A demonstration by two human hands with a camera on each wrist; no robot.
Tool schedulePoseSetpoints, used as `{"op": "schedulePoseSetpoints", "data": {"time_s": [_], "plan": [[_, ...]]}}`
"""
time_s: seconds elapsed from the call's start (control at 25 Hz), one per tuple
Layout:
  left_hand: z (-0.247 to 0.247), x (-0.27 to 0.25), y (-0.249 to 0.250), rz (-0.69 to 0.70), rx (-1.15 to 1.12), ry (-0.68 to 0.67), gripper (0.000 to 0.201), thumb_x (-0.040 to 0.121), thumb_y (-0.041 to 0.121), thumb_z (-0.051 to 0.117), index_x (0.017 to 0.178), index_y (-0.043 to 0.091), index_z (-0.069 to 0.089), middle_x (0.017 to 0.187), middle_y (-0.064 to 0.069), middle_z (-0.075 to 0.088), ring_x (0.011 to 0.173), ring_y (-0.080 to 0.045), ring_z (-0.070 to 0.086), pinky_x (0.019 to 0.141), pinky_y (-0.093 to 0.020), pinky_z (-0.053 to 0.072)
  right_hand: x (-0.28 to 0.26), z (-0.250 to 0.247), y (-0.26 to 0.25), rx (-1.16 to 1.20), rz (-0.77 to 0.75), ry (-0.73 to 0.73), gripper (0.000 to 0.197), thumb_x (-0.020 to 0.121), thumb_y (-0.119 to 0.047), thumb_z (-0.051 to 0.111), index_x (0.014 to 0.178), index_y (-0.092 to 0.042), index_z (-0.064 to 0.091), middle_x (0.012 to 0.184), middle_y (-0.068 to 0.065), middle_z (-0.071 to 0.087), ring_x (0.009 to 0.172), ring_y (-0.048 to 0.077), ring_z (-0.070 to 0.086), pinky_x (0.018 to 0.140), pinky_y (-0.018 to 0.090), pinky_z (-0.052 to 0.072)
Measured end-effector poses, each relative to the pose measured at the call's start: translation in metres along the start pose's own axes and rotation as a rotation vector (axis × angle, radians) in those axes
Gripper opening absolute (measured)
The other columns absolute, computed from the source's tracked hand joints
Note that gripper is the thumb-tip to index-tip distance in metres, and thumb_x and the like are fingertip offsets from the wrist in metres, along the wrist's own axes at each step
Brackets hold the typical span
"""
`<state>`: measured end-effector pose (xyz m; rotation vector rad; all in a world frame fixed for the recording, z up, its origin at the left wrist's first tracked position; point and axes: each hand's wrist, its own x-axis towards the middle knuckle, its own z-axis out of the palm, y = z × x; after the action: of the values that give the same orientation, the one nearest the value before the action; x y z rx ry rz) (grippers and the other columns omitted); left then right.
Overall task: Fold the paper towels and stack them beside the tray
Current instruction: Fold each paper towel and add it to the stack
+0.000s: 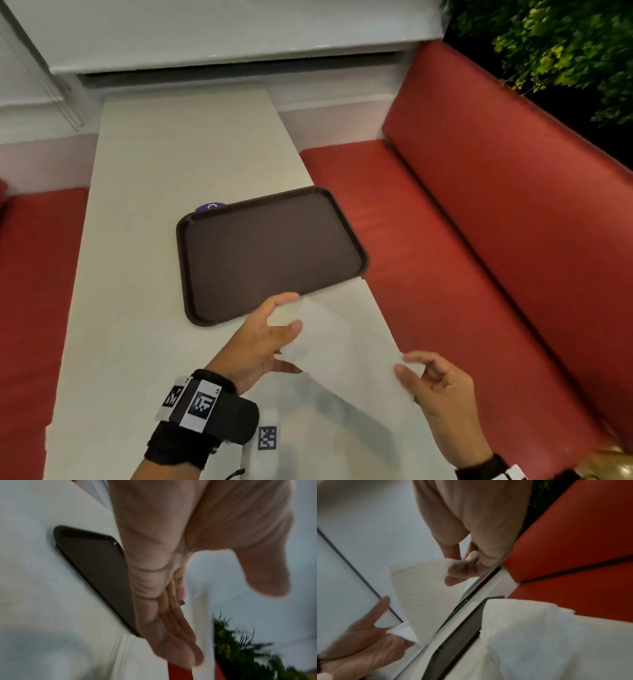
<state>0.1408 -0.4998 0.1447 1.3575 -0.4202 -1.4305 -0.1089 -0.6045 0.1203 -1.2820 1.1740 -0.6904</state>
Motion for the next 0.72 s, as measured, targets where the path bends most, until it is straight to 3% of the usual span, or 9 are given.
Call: {"op": "schedulePoseSetpoints", "data": {"time_s": [0.04,0.12,0.2,0.28,0.4,0.52,0.64,0.72], "plan": [[0.007,0.017,-0.007,-0.015,0.033,0.025,0.053,0.071,0.024,0.078,0.118,0.028,0.053,0.104,-0.014,0.067,0.091,-0.026,0.065,0.072,-0.040,0.057,0.005,-0.004,0.013,-0.018,0.019,0.065,0.016,0.074,0.001,0.075,0.075,-0.014,0.072,0.057,0.008,0.031,0.052,0.020,0.030,0.046,0.018,0.037],[0.019,0.057,-0.016,0.029,0.226,0.202,0.040,0.075,0.005,0.073,0.106,0.021,0.055,0.100,-0.016,0.068,0.081,-0.023,0.065,0.066,-0.036,0.055,0.015,-0.006,0.036,-0.072,0.052,0.144,0.014,0.073,0.000,0.078,0.071,-0.013,0.071,0.053,0.007,0.035,0.051,0.020,0.033,0.051,0.026,0.041],[0.028,0.096,-0.019,0.124,0.401,0.320,0.029,0.075,0.001,0.071,0.091,0.020,0.057,0.093,-0.015,0.069,0.075,-0.025,0.065,0.062,-0.034,0.055,0.023,-0.005,0.050,-0.118,0.088,0.157,0.014,0.072,0.002,0.079,0.069,-0.009,0.070,0.047,-0.005,0.048,0.043,0.017,0.044,0.050,0.027,0.047],[0.034,0.126,-0.023,0.203,0.536,0.361,0.027,0.073,0.003,0.073,0.084,0.023,0.058,0.085,-0.009,0.070,0.073,-0.032,0.065,0.067,-0.038,0.057,0.030,-0.002,0.061,-0.163,0.127,0.117,0.014,0.074,0.002,0.077,0.070,-0.009,0.069,0.057,-0.005,0.060,0.045,0.017,0.062,0.049,0.024,0.051],[0.041,0.156,-0.038,0.180,0.732,0.388,0.027,0.076,0.009,0.071,0.093,0.024,0.056,0.083,0.003,0.062,0.080,-0.029,0.055,0.071,-0.036,0.049,0.041,-0.001,0.076,-0.283,0.198,0.078,0.018,0.079,-0.006,0.074,0.079,-0.023,0.071,0.068,0.002,0.063,0.055,0.015,0.070,0.052,0.021,0.051],[0.042,0.170,-0.055,0.022,0.821,0.374,0.034,0.081,0.015,0.067,0.106,0.026,0.047,0.102,-0.004,0.052,0.088,-0.018,0.042,0.076,-0.028,0.037,0.048,0.000,0.085,-0.468,0.207,-0.007,0.025,0.084,-0.014,0.068,0.088,-0.039,0.068,0.052,-0.003,0.058,0.051,0.014,0.064,0.056,0.007,0.044],[0.041,0.175,-0.060,-0.064,0.940,0.357,0.035,0.080,0.026,0.066,0.107,0.027,0.044,0.111,-0.009,0.051,0.094,-0.022,0.046,0.080,-0.032,0.042,0.050,-0.002,0.085,-0.605,0.170,-0.083,0.020,0.088,-0.021,0.062,0.101,-0.035,0.069,0.039,-0.007,0.041,0.043,0.007,0.050,0.062,0.004,0.043],[0.044,0.165,-0.053,-0.026,1.013,0.411,0.038,0.080,0.029,0.067,0.112,0.026,0.045,0.111,-0.007,0.048,0.100,-0.027,0.052,0.086,-0.040,0.046,0.045,-0.005,0.076,-0.685,0.109,-0.092,0.021,0.088,-0.025,0.063,0.106,-0.034,0.070,0.036,-0.006,0.038,0.046,0.005,0.048,0.060,0.003,0.040]]}}
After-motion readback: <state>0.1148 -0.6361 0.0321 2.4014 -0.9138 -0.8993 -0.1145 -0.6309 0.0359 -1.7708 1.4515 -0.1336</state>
